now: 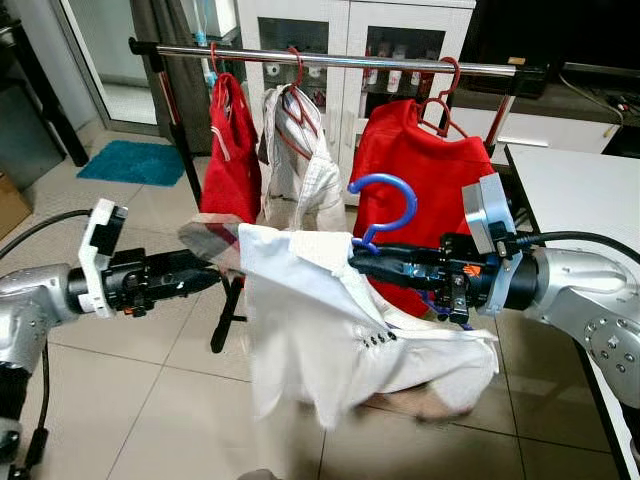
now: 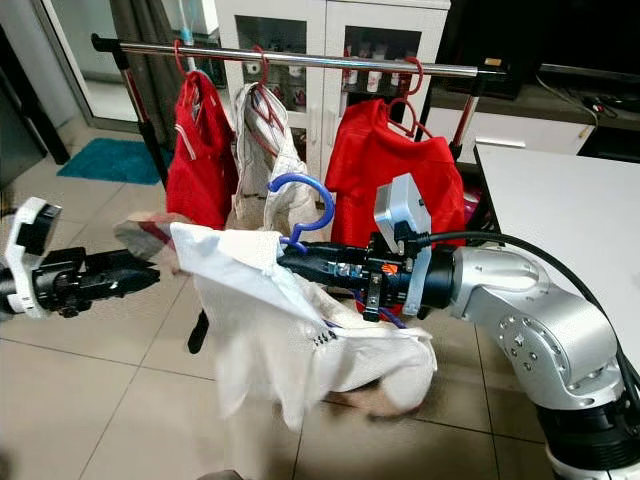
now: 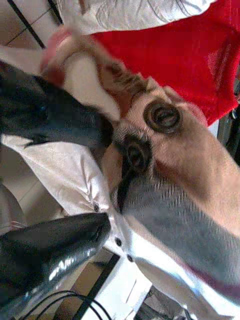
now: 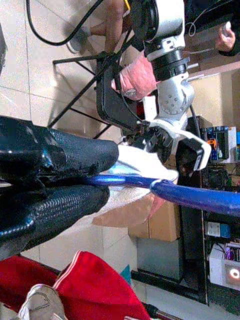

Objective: Hang hanger

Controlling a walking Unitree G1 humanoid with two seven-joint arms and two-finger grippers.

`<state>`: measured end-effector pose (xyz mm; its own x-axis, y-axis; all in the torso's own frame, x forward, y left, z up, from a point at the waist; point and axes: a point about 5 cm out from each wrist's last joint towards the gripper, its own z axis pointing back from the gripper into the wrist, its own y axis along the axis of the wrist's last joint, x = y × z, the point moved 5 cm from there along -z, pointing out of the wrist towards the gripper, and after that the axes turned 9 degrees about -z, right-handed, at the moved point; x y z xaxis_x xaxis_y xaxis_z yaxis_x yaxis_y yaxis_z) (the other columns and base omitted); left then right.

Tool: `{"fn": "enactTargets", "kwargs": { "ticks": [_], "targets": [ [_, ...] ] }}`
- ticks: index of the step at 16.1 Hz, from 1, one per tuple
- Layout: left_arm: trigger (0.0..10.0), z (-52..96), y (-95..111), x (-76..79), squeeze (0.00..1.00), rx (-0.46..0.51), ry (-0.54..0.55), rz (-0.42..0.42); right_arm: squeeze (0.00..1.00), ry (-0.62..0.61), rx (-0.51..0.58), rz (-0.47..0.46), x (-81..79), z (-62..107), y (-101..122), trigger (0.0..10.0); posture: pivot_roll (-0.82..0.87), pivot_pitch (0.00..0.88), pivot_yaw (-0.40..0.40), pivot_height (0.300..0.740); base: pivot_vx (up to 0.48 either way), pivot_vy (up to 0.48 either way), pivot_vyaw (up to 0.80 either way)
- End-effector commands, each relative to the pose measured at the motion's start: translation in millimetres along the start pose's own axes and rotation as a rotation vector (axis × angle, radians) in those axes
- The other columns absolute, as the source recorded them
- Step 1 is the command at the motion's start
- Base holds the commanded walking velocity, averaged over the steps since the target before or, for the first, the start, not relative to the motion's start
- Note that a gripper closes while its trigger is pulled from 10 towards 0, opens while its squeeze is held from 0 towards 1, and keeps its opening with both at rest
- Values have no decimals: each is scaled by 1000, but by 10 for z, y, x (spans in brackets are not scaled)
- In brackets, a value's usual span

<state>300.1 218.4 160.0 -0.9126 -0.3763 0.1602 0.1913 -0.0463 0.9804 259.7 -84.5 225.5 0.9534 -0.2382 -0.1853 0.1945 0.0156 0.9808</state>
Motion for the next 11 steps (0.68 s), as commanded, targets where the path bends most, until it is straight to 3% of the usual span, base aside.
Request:
{"fn": "enactTargets", "kwargs": {
  "ticks": [1,11],
  "targets": [
    [0,-12,59,-37,0,2,11,-27,0,33,32,38,-57,-8,113,10000,-41,0,50,740,0,0,0],
    [0,-16,91,-140,0,61,63,-32,0,44,36,40,-78,-2,121,10000,-46,0,47,740,0,0,0]
  ]
}}
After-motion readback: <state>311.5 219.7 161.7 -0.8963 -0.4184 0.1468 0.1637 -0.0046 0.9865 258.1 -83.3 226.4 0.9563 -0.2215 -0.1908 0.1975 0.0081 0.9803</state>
